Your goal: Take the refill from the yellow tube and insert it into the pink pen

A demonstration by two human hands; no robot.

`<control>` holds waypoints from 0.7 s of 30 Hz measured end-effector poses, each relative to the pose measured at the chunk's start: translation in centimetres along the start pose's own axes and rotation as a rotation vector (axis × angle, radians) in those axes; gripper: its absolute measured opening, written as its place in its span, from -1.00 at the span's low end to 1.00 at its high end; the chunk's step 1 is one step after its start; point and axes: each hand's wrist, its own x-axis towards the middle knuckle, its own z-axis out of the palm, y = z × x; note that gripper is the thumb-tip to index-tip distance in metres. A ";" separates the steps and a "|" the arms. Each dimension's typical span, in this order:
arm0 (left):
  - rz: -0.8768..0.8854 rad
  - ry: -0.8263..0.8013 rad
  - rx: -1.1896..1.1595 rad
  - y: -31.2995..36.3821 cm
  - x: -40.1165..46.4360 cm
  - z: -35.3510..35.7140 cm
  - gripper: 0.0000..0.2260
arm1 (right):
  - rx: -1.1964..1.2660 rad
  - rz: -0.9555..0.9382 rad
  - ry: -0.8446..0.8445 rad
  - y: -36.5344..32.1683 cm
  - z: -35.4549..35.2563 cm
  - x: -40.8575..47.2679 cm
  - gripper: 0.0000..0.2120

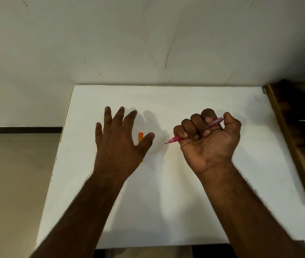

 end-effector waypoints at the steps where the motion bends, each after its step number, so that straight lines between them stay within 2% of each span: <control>1: 0.000 0.000 0.001 0.0 0.0 0.0 -0.33 | -0.001 0.000 0.000 0.0 0.0 0.0 -0.58; 21: -0.009 -0.019 0.012 0.0 -0.1 0.2 -0.33 | -0.004 0.014 -0.004 0.2 -0.2 0.0 -0.58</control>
